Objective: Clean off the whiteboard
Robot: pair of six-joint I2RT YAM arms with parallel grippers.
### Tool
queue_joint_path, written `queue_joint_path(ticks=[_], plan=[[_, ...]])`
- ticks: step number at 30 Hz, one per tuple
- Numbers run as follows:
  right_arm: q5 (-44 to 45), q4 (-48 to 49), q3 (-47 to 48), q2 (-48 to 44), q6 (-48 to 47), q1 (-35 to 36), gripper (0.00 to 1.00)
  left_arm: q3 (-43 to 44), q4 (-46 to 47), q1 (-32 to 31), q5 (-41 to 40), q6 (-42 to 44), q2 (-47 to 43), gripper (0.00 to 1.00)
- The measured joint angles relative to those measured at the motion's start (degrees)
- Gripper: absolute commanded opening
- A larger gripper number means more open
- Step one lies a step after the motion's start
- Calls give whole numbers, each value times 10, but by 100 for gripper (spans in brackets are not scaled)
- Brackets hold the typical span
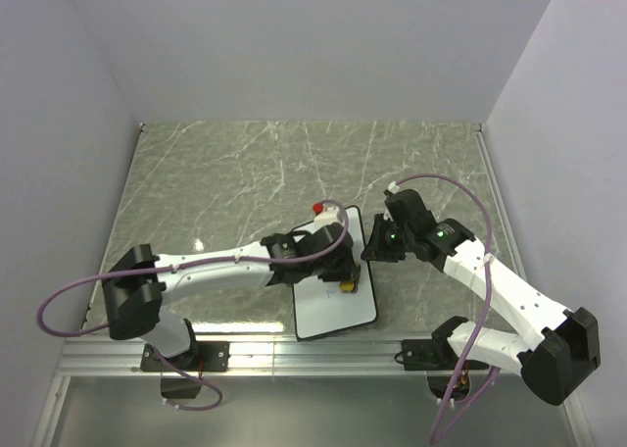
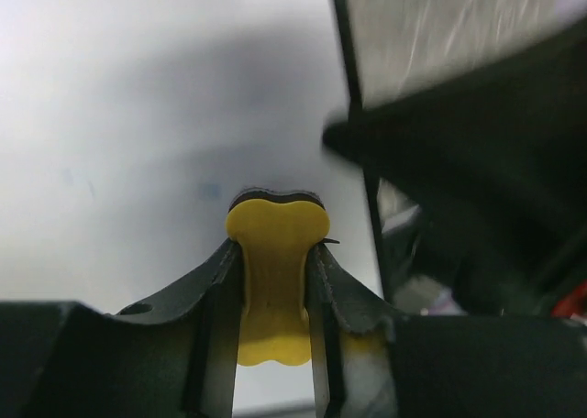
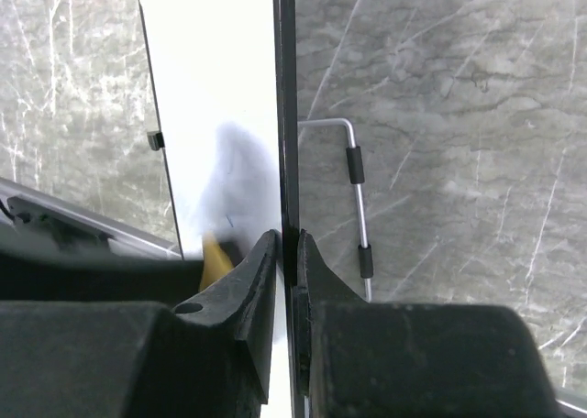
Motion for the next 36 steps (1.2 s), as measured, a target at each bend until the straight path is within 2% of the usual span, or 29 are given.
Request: queue_joint_path(ticks=[4, 12, 16, 20, 25, 30, 36], plan=[[-1, 3, -1, 0, -3, 1, 0, -50, -4, -18, 29, -26, -31, 0], [5, 9, -4, 0, -4, 0, 0, -70, -3, 41, 84, -36, -30, 0], [9, 9, -4, -2, -4, 0, 0, -83, 4, 58, 88, -35, -26, 0], [12, 7, -4, -2, -3, 0, 0, -150, 56, 62, 71, -52, -61, 0], [11, 6, -1, -2, -4, 0, 0, -189, 59, 9, -10, -70, -92, 0], [21, -3, 9, 7, -6, 0, 0, -162, 33, -59, -52, -80, -82, 0], [36, -5, 10, 13, -12, -3, 0, -110, 0, -75, -69, -82, -45, 0]])
